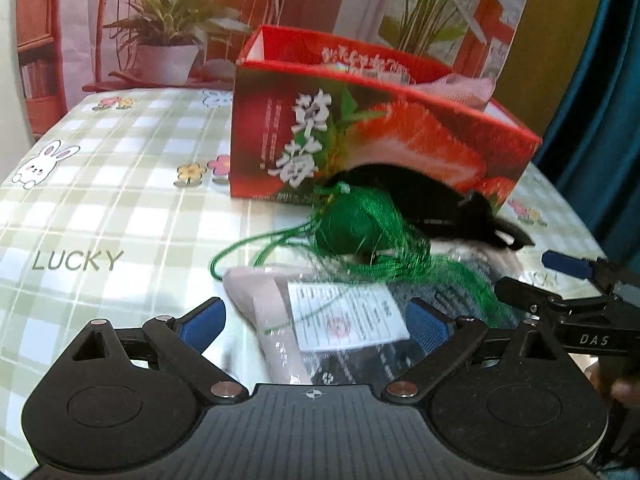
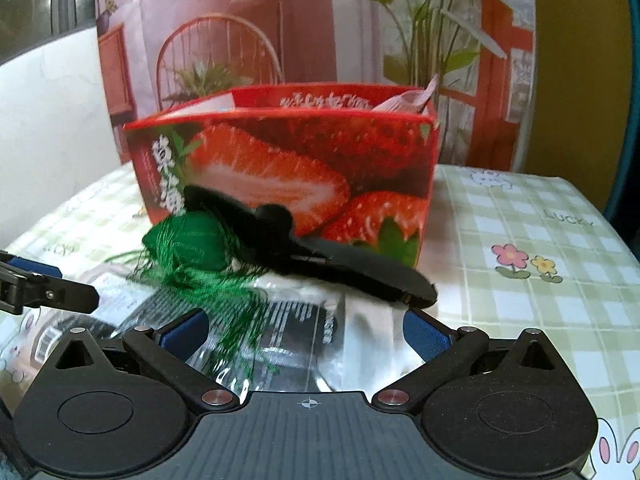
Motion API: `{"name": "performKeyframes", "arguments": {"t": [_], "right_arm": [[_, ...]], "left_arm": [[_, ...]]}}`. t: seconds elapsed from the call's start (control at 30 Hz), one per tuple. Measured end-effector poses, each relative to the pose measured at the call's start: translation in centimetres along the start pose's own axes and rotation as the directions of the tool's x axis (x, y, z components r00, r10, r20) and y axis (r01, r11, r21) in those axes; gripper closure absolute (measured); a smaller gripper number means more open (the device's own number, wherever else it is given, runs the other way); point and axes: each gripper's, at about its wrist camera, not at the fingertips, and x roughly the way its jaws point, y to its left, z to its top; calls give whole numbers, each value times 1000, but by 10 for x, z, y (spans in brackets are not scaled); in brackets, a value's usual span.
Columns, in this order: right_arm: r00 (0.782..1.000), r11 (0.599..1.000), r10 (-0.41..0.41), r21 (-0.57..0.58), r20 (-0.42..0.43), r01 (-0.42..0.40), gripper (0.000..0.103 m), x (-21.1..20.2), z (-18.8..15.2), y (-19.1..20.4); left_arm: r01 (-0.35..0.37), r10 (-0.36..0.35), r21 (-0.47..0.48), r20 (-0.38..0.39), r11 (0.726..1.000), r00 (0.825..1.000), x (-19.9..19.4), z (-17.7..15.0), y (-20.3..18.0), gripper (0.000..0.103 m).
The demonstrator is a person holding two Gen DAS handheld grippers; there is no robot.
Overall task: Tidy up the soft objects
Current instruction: 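Grasp the black strap with the green tassel with both tools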
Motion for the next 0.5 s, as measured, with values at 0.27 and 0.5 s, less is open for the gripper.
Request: {"name": "performKeyframes", "arguments": {"t": [0.27, 0.5], "right_arm": [[997, 997, -67, -21, 39, 68, 1, 0, 9, -13], [994, 989, -90, -109, 58, 95, 10, 7, 12, -18]], "left_arm": [[40, -48, 85, 90, 996, 995, 7, 41, -16, 10], [49, -70, 208, 95, 977, 993, 41, 65, -44, 32]]}}
